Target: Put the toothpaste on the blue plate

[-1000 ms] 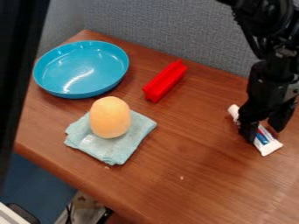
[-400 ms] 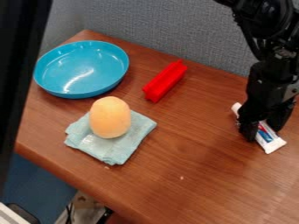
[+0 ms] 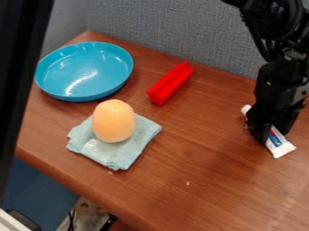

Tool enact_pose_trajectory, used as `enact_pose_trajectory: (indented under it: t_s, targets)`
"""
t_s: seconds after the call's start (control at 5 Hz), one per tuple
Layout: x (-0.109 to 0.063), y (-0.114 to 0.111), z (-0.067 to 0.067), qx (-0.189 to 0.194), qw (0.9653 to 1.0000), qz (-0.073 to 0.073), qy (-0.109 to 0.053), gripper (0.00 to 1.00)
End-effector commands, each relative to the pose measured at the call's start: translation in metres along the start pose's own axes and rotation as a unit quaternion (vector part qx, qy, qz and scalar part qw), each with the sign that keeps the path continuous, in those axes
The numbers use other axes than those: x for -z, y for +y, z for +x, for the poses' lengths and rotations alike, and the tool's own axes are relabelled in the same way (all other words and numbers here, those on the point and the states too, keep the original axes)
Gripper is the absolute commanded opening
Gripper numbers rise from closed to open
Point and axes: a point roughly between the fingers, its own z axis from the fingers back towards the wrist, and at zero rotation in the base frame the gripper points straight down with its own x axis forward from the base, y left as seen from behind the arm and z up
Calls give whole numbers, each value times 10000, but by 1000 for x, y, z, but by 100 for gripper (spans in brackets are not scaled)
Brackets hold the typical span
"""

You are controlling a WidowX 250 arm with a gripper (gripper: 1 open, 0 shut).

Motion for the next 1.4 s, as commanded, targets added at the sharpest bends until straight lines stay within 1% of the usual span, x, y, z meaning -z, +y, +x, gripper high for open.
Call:
enact_pose_trajectory:
  t_s: [0.0,0.2,0.4,0.6,1.2]
  targets:
    - [-16,-4,3,20,9997,-185,-140,100]
    - [-15,-4,4,14,9997,-195,-175,0]
    - [-17,-3,5,-6,9996,-200,-209,100]
    - [-15,-3,5,24,9995,-214,-226,0]
    - [-19,2,8,183,9992,-234,-252,0]
